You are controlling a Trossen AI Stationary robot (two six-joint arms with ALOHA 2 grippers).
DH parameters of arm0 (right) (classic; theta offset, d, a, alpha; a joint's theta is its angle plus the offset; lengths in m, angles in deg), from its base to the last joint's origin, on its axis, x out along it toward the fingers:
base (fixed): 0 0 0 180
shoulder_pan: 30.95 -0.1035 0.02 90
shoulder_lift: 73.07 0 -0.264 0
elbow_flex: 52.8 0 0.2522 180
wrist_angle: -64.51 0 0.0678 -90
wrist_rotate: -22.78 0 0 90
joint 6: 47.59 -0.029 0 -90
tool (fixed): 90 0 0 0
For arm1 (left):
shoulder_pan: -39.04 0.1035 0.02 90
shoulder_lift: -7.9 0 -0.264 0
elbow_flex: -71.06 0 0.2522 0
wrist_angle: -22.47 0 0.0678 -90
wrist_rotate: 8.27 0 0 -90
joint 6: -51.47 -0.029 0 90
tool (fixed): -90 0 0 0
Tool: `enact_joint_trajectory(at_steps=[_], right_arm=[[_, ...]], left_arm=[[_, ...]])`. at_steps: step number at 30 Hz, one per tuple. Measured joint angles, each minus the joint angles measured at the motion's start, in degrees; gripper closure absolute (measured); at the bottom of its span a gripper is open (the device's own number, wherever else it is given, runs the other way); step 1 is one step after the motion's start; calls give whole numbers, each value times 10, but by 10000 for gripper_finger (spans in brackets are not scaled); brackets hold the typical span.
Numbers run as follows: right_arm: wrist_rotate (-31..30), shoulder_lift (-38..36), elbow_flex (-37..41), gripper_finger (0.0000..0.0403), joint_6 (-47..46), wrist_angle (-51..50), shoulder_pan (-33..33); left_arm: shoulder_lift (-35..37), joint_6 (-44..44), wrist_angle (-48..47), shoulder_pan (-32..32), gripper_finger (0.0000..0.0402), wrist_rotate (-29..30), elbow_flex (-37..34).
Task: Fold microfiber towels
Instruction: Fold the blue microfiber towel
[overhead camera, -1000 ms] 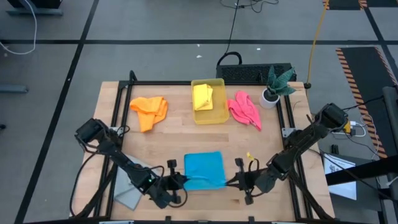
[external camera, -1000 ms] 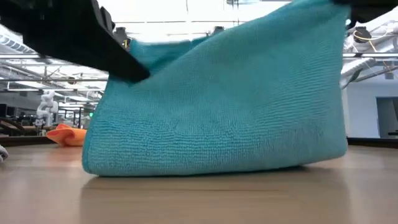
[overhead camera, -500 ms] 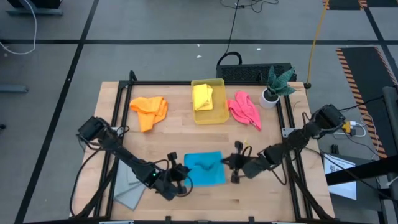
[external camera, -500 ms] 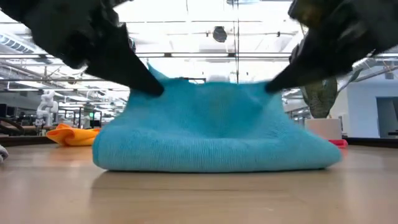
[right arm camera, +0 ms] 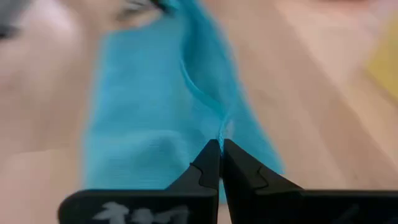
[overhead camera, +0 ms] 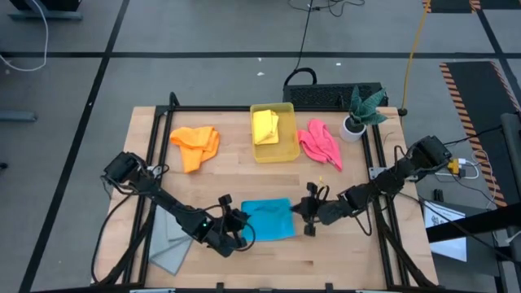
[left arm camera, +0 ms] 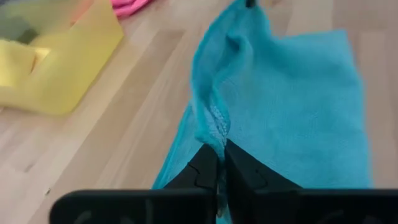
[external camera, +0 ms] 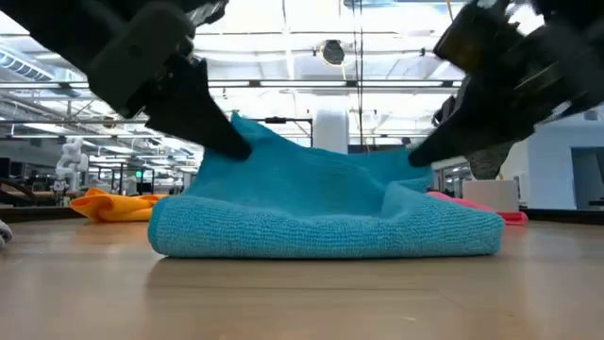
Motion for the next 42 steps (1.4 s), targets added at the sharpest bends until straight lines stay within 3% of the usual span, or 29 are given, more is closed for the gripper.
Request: enact_joint_trajectory(at_steps=[5, 16, 25, 32, 42], right_arm=[[61, -1, 0, 403, 31, 45, -6], [46, -1, 0, 395, 24, 15, 19], [43, -1, 0, 318, 63, 15, 26], [-2, -4, 0, 246, 85, -2, 26], [16, 16, 0, 244, 115, -5, 27]], left_arm=[[0, -44, 45, -12, 389, 0, 0], [0, 23, -3, 2, 386, 4, 0], [0, 27, -2, 1, 389, -1, 0], [0, 31, -2, -1, 394, -11, 0], [0, 30, 1, -1, 384, -11, 0]])
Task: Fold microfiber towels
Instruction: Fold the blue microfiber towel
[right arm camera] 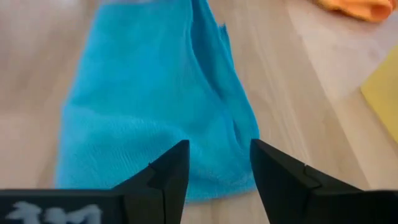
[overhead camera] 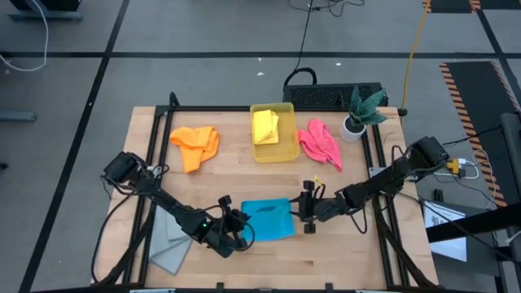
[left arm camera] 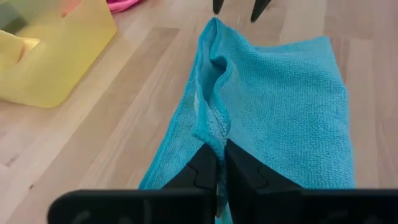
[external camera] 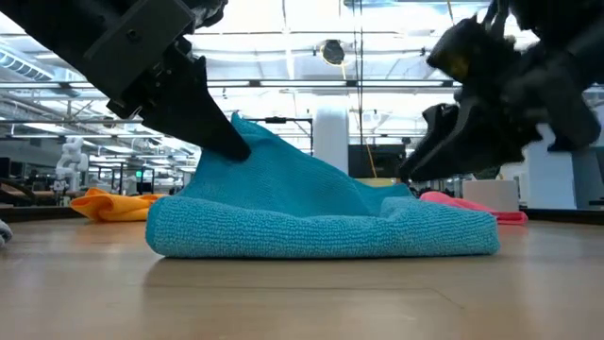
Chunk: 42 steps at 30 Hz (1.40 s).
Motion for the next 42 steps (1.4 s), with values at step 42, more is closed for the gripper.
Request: enact_joint_trajectory(at_steps=[42], right_arm=[[101, 70, 0, 282, 130, 90, 79]], left_arm=[[0, -22, 13, -11, 371, 15, 0]])
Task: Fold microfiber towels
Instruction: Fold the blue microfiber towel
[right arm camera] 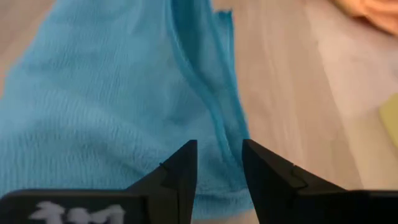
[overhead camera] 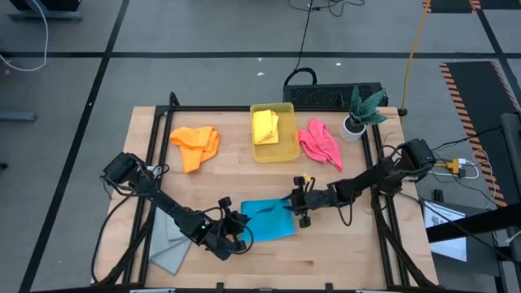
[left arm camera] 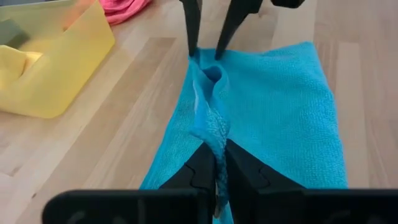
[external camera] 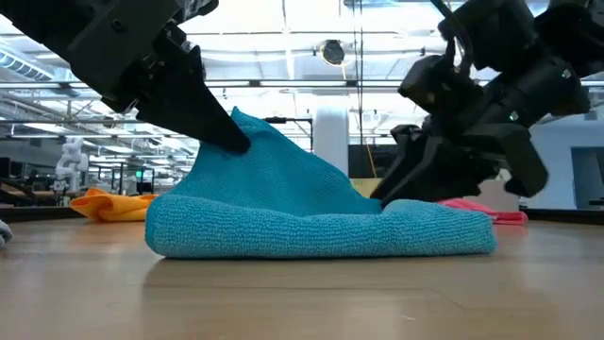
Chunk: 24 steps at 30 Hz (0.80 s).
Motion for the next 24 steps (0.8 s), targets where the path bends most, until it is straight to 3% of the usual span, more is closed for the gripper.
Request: enact_joint_trajectory(at_steps=[4, 9, 12, 16, 22, 24], right_arm=[[21, -1, 0, 300, 3, -1, -2], [15, -1, 0, 360, 5, -6, -8], [-31, -2, 0, 395, 5, -10, -11], [-70, -11, 0, 393, 3, -36, -17], [-68, -63, 0, 401, -1, -39, -50], [-32, -83, 0, 400, -1, -20, -62]], left_arm=[[0, 0, 0, 0, 371, 0, 0], [0, 0, 0, 0, 371, 0, 0], [0, 0, 0, 0, 371, 0, 0], [0, -5, 0, -9, 371, 5, 0], [8, 0, 1, -29, 371, 30, 0], [8, 2, 5, -35, 371, 33, 0]])
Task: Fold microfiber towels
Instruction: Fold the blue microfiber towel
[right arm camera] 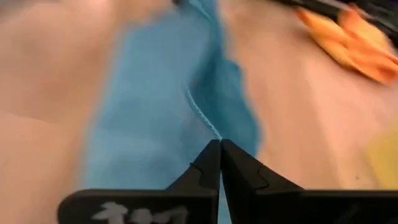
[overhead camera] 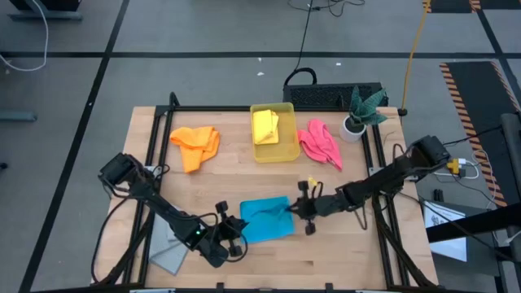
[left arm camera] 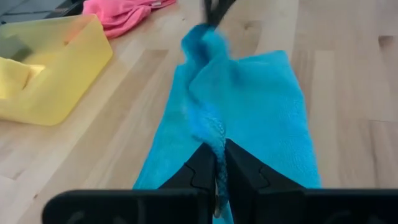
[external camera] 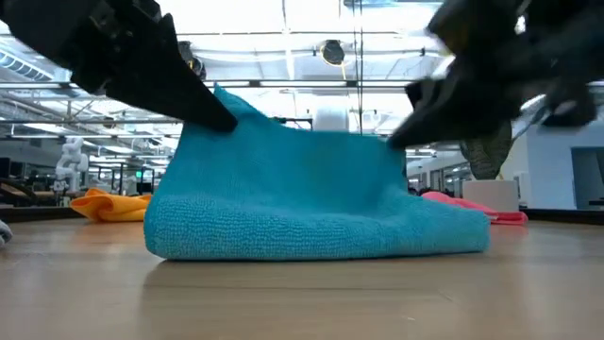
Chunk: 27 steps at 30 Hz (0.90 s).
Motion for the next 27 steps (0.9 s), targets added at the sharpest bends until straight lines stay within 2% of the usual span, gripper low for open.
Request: enact_joint_trajectory(at_steps=[4, 7, 11, 16, 27], right_arm=[[107, -24, 0, 402, 0, 36, -20], [135, -26, 0, 402, 0, 45, -29], [117, -26, 0, 402, -3, 29, -27], [39, -26, 0, 402, -44, 21, -6], [38, -10, 0, 403, -103, -15, 50]], left_arm=[[0, -1, 11, -8, 371, 19, 0], [0, -1, 10, -11, 371, 33, 0], [0, -2, 4, -10, 371, 43, 0], [-1, 35, -38, 5, 371, 45, 0], [-47, 95, -61, 44, 371, 47, 0]])
